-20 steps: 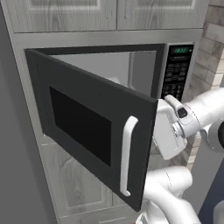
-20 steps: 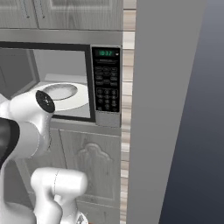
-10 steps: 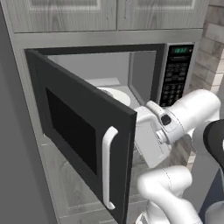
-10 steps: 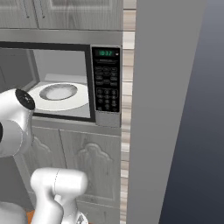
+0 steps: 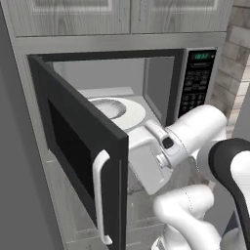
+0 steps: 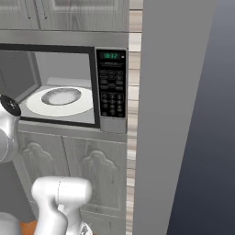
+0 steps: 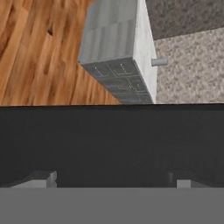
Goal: Pick the hotdog bun from the counter and place it in the microwave. Then turn on the microwave.
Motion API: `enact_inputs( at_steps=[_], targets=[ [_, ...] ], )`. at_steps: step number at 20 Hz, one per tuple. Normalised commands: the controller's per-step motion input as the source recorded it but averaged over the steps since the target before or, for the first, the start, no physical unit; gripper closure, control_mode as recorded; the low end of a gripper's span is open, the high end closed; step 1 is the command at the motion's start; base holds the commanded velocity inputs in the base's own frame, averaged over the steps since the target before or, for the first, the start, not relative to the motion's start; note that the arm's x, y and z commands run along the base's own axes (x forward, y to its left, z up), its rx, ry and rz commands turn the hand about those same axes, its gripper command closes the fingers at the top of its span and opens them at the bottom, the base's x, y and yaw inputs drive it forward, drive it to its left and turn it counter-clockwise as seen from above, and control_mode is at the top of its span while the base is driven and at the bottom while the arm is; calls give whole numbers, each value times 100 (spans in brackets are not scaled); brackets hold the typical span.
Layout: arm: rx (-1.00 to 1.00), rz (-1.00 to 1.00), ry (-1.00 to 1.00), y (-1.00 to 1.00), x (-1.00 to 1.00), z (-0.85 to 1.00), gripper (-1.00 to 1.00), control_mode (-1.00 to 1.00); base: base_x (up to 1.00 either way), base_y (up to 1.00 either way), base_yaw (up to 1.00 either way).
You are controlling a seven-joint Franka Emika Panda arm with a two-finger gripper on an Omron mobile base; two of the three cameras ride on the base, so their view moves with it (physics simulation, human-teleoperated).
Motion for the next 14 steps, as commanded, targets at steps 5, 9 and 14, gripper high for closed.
enact_inputs(
  at_steps=[5,9,14],
  targets=[
    [4,0,-8,24,0,-9,-100,-100,0,0,0],
    [0,0,-7,28,0,-17,-100,-100,0,0,0],
    [1,0,-6,27,0,-16,-100,-100,0,0,0]
  ],
)
